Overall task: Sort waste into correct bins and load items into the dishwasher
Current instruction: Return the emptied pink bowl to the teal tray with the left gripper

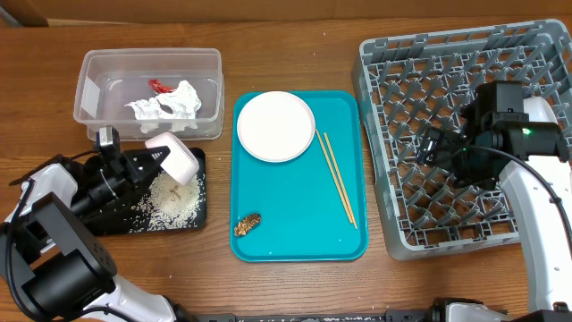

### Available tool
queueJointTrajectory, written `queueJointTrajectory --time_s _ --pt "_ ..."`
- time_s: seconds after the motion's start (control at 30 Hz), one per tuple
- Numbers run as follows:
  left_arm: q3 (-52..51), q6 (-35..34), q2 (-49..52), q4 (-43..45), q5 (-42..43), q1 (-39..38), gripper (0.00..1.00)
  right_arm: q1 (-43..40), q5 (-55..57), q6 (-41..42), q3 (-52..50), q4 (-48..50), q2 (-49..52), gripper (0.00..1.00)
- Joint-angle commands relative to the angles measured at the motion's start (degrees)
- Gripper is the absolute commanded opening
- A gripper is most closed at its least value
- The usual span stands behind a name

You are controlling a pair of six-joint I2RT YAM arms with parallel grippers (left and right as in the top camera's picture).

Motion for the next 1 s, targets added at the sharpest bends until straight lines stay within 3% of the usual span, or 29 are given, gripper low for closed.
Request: queueJointTrajectory --time_s 0.0,0.27,0.47,0.53,0.8,0.97 --pt "0.0 3.6 -0.3 -1.5 0.5 -1.7 0.04 -0.1 0.1 0.1 0.8 0.1 -0.3 1.0" --pt "4.8 22.0 -0.4 -16.6 -7.7 -11.0 0.04 -0.1 0.1 0.1 0.8 0.0 -0.3 1.0" --pt "11.4 20.9 -0.4 -16.9 -13.9 -22.9 0.04 -0.1 0.1 0.1 0.8 -0.1 -0.3 1.0" --pt "13.5 16.9 -0.4 -14.7 -16.7 -27.6 0.04 -0.1 0.1 0.1 0.8 -0.2 -0.3 1.0" --pt "16.7 -15.8 -0.4 5.4 -40.9 -45.6 0.04 -0.1 0.1 0.1 0.8 -0.3 -0.3 1.0" --pt "16.7 -22.4 -0.4 10.4 -53.4 -56.9 0.04 -0.1 0.1 0.1 0.8 -0.2 -0.3 1.0"
